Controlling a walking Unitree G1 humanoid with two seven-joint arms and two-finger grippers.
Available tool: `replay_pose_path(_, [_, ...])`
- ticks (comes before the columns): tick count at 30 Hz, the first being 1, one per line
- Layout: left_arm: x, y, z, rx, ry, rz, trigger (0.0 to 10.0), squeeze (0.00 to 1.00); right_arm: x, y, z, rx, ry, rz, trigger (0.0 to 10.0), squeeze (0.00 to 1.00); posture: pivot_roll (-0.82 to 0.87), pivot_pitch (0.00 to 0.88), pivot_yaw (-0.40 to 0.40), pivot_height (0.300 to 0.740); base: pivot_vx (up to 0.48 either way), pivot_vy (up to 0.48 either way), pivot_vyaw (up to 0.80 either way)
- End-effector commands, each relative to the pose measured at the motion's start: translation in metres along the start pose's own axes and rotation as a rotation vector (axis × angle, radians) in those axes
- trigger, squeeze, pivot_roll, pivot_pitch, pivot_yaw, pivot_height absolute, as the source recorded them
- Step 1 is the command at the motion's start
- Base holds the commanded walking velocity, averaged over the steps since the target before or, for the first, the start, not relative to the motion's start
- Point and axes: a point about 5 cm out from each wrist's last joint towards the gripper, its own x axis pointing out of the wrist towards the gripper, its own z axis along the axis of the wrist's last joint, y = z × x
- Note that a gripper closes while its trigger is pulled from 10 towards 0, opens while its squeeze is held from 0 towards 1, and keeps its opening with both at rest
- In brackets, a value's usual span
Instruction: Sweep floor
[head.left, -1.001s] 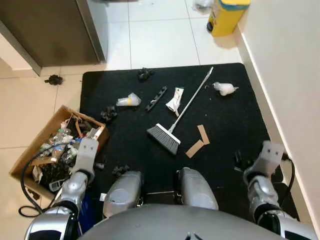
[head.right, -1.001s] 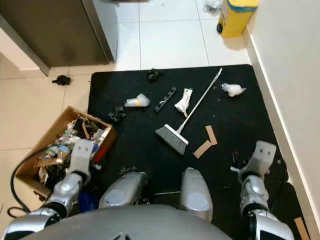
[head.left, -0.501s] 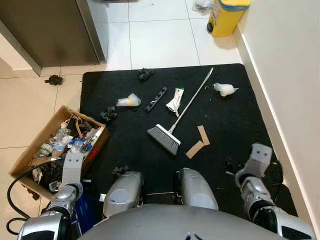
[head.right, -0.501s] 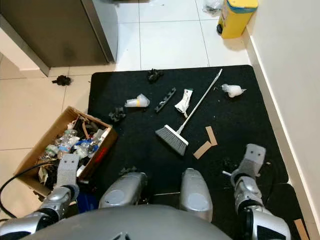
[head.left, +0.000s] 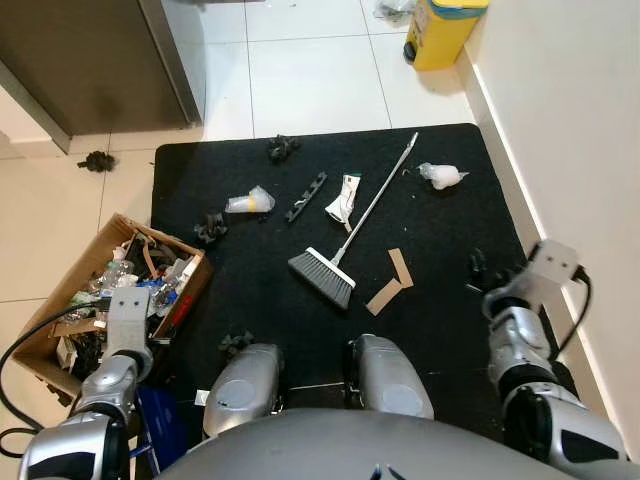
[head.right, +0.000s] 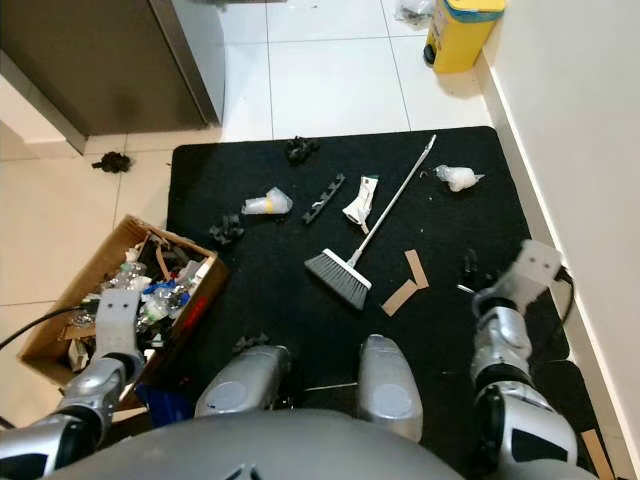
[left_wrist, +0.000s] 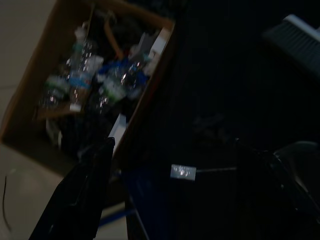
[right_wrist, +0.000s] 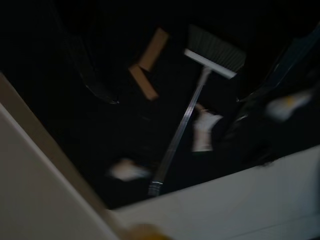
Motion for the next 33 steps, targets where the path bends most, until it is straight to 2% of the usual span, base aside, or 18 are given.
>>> replay_pose_path(1, [0.003,0.007,0.017,0.027,-0.064,-0.014,10.0,0.0,0.009,0.018,0.015,-0.094,-0.06,0.1,10.0,0.0,0.08,0.0,-0.048,0.74,0.0,0.0,0.0])
replay_pose_path(5, [0.006,0.003,0.024,0.054,-0.086,-0.039,10.0,0.0,0.012,0.022,0.021,-0.101,-0.087,0.12,10.0,0.0,0.07,0.0,-0.046,0.74,0.0,0.0,0.0])
replay_pose_path(6, [0.018,-0.036,0.053,0.119,-0.218,-0.112,10.0,0.0,0.014,0.023,0.027,-0.065,-0.116,0.111,10.0,0.0,0.06,0.0,-0.045,0.74,0.0,0.0,0.0])
replay_pose_path(7, [0.023,-0.068,0.087,0.146,-0.367,-0.172,10.0,0.0,0.016,0.024,0.033,-0.031,-0.145,0.106,10.0,0.0,0.06,0.0,-0.045,0.74,0.0,0.0,0.0])
replay_pose_path(8, [0.023,-0.068,0.087,0.146,-0.367,-0.172,10.0,0.0,0.016,0.024,0.033,-0.031,-0.145,0.106,10.0,0.0,0.06,0.0,-0.045,0.74,0.0,0.0,0.0])
replay_pose_path(9, [0.023,-0.091,0.112,0.159,-0.482,-0.215,10.0,0.0,0.017,0.026,0.037,-0.008,-0.167,0.105,10.0,0.0,0.06,0.0,-0.041,0.74,0.0,0.0,0.0])
replay_pose_path(10, [0.02,-0.105,0.132,0.16,-0.569,-0.252,10.0,0.0,0.018,0.029,0.042,0.005,-0.191,0.114,10.0,0.0,0.06,0.0,-0.04,0.74,0.0,0.0,0.0])
replay_pose_path(11, [0.02,-0.105,0.132,0.16,-0.569,-0.252,10.0,0.0,0.018,0.029,0.042,0.005,-0.191,0.114,10.0,0.0,0.06,0.0,-0.04,0.74,0.0,0.0,0.0])
replay_pose_path(12, [0.016,-0.113,0.149,0.181,-0.641,-0.29,10.0,0.0,0.019,0.036,0.048,0.014,-0.229,0.132,10.0,0.0,0.06,0.0,-0.036,0.74,0.0,0.0,0.0])
replay_pose_path(15, [0.014,-0.117,0.154,0.198,-0.666,-0.306,10.0,0.0,0.02,0.039,0.052,0.018,-0.244,0.138,10.0,0.0,0.06,0.0,-0.036,0.74,0.0,0.0,0.0])
replay_pose_path(17, [0.009,-0.124,0.168,0.239,-0.724,-0.336,10.0,0.0,0.022,0.048,0.063,0.023,-0.296,0.156,10.0,0.0,0.05,0.0,-0.03,0.74,0.0,0.0,0.0])
replay_pose_path(24, [0.005,-0.127,0.181,0.24,-0.779,-0.352,10.0,0.0,0.023,0.054,0.077,0.031,-0.36,0.165,10.0,0.0,0.05,0.0,-0.018,0.74,0.0,0.0,0.0])
replay_pose_path(29, [0.001,-0.125,0.181,0.232,-0.786,-0.336,10.0,0.0,0.019,0.055,0.079,0.029,-0.373,0.177,10.0,0.0,0.05,0.0,-0.019,0.74,0.0,0.0,0.0])
replay_pose_path(33, [0.003,-0.113,0.161,0.237,-0.724,-0.289,10.0,0.0,0.011,0.048,0.063,0.031,-0.329,0.16,10.0,0.0,0.05,0.0,-0.023,0.74,0.0,0.0,0.0])
